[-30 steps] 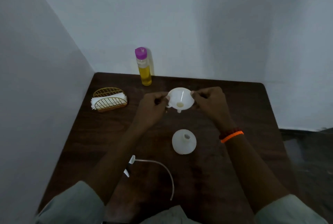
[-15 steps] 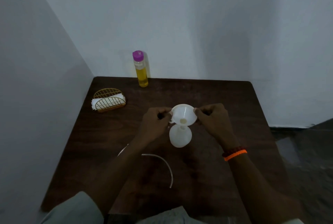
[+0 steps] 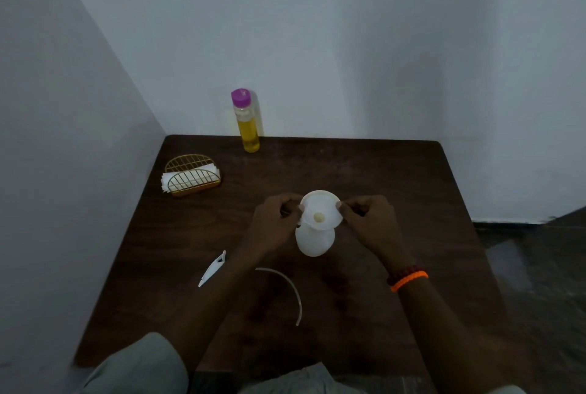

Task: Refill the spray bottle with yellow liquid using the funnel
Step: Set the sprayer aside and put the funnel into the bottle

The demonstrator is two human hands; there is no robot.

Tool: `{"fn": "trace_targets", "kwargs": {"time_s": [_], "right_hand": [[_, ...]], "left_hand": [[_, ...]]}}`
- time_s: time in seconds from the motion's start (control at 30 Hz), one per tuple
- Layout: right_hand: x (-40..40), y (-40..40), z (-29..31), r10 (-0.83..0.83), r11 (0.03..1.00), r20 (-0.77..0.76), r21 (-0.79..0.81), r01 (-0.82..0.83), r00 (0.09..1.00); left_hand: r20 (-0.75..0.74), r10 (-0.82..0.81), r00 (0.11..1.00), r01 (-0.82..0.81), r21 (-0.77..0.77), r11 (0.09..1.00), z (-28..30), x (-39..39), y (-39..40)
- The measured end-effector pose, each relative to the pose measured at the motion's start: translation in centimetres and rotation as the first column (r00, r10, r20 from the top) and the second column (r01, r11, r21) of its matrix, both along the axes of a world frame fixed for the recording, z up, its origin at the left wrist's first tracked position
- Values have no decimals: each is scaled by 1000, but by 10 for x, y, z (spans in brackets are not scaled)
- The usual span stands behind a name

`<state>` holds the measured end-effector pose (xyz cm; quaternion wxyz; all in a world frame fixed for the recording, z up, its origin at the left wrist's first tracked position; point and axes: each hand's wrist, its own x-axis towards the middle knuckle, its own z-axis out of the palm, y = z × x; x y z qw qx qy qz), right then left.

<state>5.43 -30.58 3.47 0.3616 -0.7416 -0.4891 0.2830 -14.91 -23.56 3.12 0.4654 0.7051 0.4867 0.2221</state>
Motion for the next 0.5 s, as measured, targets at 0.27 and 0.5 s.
{"fn": "trace_targets", "kwargs": {"time_s": [0.27, 0.5], "right_hand": [[10, 4, 0, 3, 1000, -38, 11, -2, 999], [25, 20, -3, -7, 1000, 4, -24, 7, 1000]], "left_hand": [[10, 17, 1000, -17, -9, 1000, -5, 0, 7], [11, 23, 1000, -23, -38, 999, -10, -9, 14]]}}
